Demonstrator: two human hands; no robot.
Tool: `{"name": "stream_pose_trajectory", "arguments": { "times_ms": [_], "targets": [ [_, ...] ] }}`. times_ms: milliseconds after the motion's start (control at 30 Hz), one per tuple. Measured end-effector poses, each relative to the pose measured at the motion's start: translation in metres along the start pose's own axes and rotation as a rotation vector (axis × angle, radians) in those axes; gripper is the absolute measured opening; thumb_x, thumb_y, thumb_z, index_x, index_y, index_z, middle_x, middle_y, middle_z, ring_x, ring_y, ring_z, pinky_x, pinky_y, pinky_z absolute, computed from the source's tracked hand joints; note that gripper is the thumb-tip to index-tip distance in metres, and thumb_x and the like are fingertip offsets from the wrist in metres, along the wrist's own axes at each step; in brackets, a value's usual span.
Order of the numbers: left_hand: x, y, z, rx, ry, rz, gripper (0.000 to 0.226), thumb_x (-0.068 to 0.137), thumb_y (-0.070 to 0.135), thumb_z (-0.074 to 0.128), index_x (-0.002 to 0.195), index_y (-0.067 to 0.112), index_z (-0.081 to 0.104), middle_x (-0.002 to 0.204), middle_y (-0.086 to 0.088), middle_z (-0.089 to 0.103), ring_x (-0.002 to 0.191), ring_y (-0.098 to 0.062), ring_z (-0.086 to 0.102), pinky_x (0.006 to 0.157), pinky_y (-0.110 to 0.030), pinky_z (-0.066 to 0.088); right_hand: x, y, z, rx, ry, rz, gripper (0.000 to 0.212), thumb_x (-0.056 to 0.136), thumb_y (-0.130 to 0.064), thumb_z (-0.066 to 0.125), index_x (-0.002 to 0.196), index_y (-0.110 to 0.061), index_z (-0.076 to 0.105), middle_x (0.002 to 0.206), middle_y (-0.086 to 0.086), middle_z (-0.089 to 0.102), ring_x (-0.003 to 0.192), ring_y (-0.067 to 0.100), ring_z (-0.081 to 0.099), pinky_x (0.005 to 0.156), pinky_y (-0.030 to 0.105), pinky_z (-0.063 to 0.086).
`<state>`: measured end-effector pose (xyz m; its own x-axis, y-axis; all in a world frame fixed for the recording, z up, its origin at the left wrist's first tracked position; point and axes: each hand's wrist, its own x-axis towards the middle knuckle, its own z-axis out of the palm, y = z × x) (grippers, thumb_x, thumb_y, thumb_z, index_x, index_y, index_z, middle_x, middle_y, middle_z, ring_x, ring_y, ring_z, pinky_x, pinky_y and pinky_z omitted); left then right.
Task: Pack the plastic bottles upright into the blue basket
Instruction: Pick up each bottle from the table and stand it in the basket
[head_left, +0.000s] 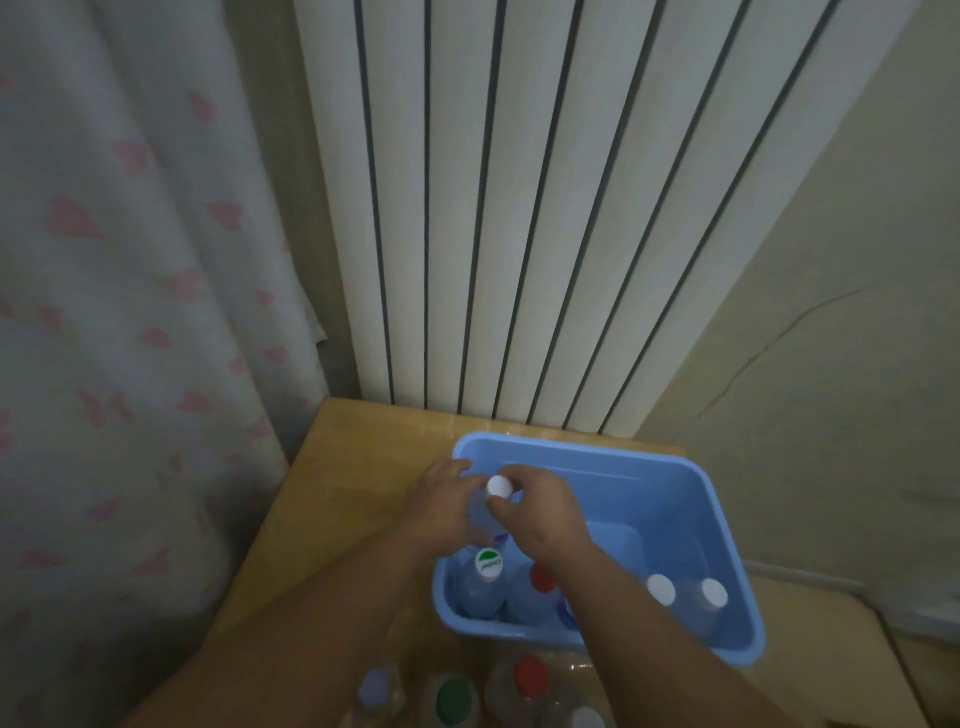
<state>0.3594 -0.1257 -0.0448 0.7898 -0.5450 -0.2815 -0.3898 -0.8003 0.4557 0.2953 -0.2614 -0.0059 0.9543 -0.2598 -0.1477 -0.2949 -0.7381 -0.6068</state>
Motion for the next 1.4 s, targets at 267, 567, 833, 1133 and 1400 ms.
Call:
{"name": "stream_pose_trajectory", "arguments": {
  "times_ms": [267,567,833,1133,1400],
  "targets": [
    [0.003,-0.008,0.02,0.069,-0.022,-0.023,0.079,0.079,0.06,0.069,0.147,0.04,0.036,0.165,0.003,0.007,0.152,-0.024,0.001,0.122,-0.041,0.014,0.003,0.013,0.015,-0.062,-0.059,0.016,0.019,0.083,-0.037,0.063,0.099,-0.027,0.067,0.097,-0.006,0.069,0.092,0.015,0.061,0.077,0.03,0.048],
    [0.002,-0.009,0.023,0.086,-0.092,-0.021,0.069,0.088,0.051,0.063,0.148,0.046,0.029,0.165,0.005,-0.01,0.151,-0.025,-0.011,0.121,-0.049,0.01,0.005,0.022,0.028,-0.075,-0.086,0.039,0.032,0.087,-0.043,0.06,0.116,-0.029,0.062,0.111,-0.002,0.067,0.107,0.02,0.058,0.088,0.033,0.048],
    [-0.006,-0.007,0.019,0.03,-0.058,-0.046,0.065,0.091,0.032,0.064,0.147,0.042,0.033,0.166,0.004,-0.005,0.152,-0.023,-0.005,0.122,-0.041,0.013,0.0,0.021,0.019,-0.014,-0.117,0.075,0.045,0.091,-0.042,0.055,0.131,-0.022,0.055,0.131,0.001,0.059,0.12,0.021,0.054,0.099,0.03,0.042],
    [-0.033,-0.003,0.005,-0.007,-0.01,-0.057,0.063,0.091,0.012,0.059,0.148,0.031,0.038,0.165,-0.003,0.009,0.15,-0.024,0.011,0.121,-0.034,0.019,-0.027,0.014,0.01,0.038,-0.054,0.095,0.037,0.09,-0.034,0.06,0.125,-0.023,0.059,0.128,-0.001,0.061,0.116,0.018,0.057,0.096,0.027,0.043],
    [-0.072,0.005,-0.009,-0.193,0.133,-0.034,0.067,0.086,0.005,0.063,0.145,0.027,0.042,0.156,0.0,0.032,0.139,-0.02,0.037,0.111,-0.033,0.039,-0.06,0.001,-0.001,0.013,-0.045,0.053,0.039,0.089,-0.032,0.061,0.127,-0.024,0.057,0.125,-0.005,0.062,0.111,0.016,0.058,0.095,0.03,0.045]
  ]
}}
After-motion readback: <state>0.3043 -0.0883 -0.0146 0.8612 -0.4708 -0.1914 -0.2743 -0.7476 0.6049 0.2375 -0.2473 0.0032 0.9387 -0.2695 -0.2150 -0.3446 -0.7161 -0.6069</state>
